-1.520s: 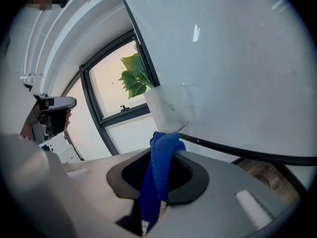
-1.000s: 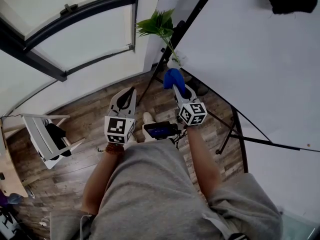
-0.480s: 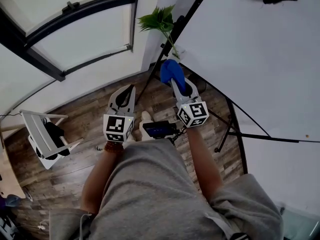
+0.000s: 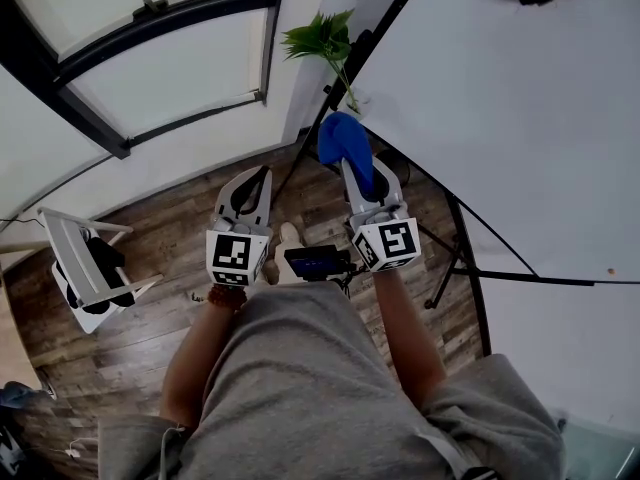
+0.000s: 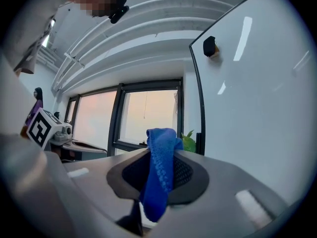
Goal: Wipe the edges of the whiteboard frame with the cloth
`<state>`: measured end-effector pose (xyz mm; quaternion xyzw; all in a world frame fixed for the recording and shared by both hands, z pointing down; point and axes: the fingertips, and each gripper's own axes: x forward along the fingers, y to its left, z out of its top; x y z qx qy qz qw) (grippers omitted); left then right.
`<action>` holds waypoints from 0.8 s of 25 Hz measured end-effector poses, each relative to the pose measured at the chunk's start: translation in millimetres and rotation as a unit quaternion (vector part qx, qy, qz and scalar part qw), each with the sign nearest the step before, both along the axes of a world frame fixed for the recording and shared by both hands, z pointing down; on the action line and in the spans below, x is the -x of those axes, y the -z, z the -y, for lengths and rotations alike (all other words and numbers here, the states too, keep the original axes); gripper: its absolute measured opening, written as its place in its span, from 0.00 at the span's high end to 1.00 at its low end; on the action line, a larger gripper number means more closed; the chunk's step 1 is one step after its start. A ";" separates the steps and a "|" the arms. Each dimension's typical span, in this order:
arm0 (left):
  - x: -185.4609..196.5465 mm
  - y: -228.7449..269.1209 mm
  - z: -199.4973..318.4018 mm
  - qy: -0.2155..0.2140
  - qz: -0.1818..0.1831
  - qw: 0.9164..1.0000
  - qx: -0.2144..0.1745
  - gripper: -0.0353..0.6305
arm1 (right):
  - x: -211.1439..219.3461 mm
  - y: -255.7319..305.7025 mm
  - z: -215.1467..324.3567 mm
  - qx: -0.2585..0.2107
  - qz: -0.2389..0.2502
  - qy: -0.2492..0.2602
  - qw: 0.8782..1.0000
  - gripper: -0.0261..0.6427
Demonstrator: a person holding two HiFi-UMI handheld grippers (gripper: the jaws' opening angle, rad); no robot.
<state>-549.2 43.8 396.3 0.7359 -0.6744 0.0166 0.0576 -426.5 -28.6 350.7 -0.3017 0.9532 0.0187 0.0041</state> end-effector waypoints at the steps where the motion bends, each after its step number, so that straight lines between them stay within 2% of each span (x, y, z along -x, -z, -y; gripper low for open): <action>1: -0.3 2.9 -3.0 0.002 0.004 1.000 -0.004 0.93 | 0.4 4.5 -5.3 -0.005 0.001 0.000 1.000 0.83; 5: -0.8 16.4 -15.9 0.010 0.019 0.999 -0.024 0.93 | 3.0 15.1 -27.4 -0.024 0.004 0.002 1.000 0.83; 11: -0.4 29.2 -36.5 0.027 0.039 0.998 -0.046 0.93 | 3.9 18.3 -59.7 -0.046 -0.020 -0.011 0.999 0.84; 15: 0.9 32.8 -44.7 0.038 0.047 0.997 -0.053 0.93 | -4.4 19.6 -72.1 -0.053 -0.027 -0.042 0.997 0.83; 20: -1.2 34.3 -52.5 0.046 0.058 0.996 -0.055 0.93 | -19.8 13.5 -78.7 -0.036 -0.031 -0.087 0.995 0.83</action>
